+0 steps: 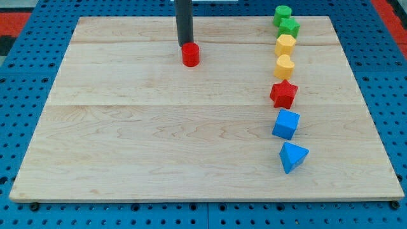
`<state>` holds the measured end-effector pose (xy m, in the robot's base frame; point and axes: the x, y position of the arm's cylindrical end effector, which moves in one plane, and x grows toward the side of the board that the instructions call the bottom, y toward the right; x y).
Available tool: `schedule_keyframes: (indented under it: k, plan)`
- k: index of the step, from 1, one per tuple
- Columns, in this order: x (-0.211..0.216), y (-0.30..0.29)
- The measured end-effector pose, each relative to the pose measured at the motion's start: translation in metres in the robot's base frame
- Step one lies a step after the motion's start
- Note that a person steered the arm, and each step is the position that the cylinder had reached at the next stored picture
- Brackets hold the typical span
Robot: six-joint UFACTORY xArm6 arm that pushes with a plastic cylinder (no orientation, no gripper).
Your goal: Move red circle at center
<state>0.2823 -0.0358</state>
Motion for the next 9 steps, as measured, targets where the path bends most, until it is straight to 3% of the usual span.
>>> schedule_keyframes:
  k: [5, 7, 9]
  plan:
    - [0.032, 0.057]
    - [0.012, 0.001]
    - [0.021, 0.036]
